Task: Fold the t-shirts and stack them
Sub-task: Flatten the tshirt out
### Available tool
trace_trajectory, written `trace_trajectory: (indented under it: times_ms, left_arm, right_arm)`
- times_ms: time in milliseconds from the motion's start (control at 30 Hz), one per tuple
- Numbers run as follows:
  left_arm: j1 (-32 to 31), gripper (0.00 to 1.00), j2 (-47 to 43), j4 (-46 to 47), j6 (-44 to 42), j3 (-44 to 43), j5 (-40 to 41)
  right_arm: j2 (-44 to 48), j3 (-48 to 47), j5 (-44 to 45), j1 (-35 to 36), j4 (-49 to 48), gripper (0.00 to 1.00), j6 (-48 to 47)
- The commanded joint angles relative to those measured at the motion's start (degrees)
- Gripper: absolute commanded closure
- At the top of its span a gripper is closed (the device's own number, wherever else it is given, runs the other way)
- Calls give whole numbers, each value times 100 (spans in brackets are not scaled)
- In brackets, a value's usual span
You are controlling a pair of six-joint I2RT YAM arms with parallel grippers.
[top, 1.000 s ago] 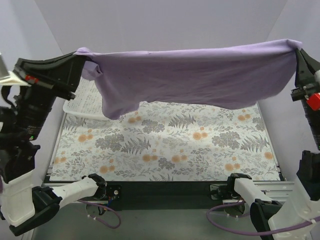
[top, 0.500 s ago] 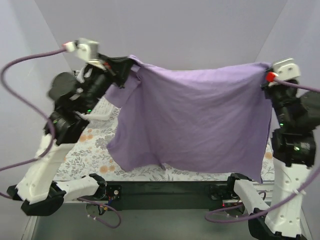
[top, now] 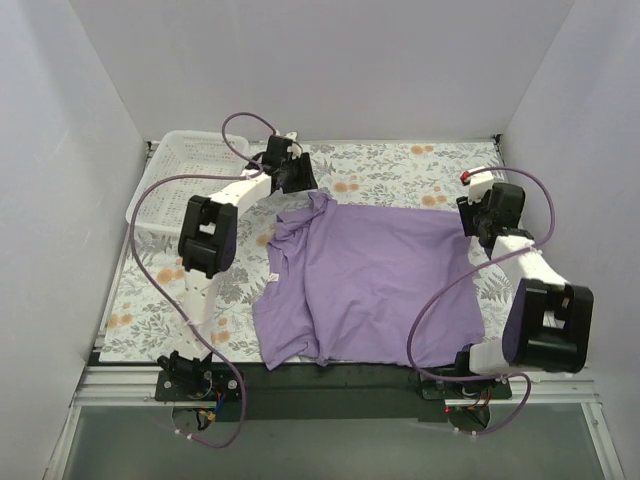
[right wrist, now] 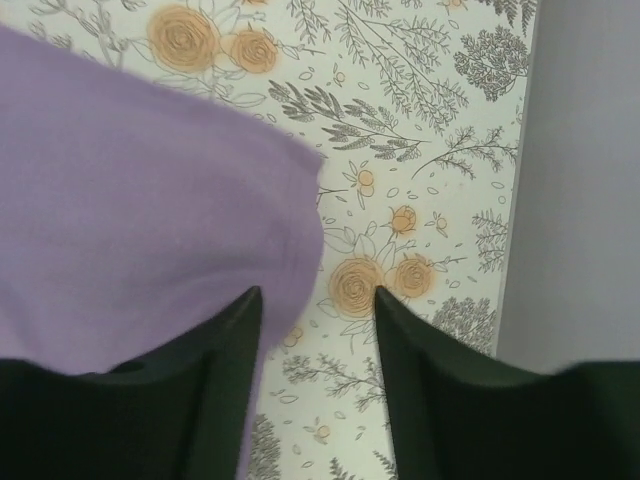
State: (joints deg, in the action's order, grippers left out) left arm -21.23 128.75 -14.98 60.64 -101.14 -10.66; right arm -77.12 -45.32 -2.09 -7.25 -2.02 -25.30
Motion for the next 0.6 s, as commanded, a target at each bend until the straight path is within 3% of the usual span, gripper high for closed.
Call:
trace_trajectory:
  times_ms: [0,33,133,233,300,367,567]
  left_arm:
    - [-30,49,-78,-1024,202,-1469,-246]
    - [-30,43,-382,-928,150,-1435,-157]
    - [-39,37,-1338,-735,-113,-935,98]
    - [-30,35,-2515,-629,-281,118,134]
    - [-30,34,-3429,-594,-298,1221,11]
    - [-30,34,-4030,-602,-202,2033,-296]
    - [-30,35,-6298,-1024,359,4697,-568]
  right_arm:
    - [-251,-583,86,-84,-669,40,166]
    - [-181,-548,42,-119,-659,29,148]
    - [258,-408,-440,-224,-353,19,61]
    - [803,-241,-1808,-365,498,16,-516]
    - [1075,-197,-3106,-374,1666,16,-1115]
    - [1216,-92,-3411,-365,2325,17,-1459]
    - [1787,471,-3324,-418,2698,17,-1303]
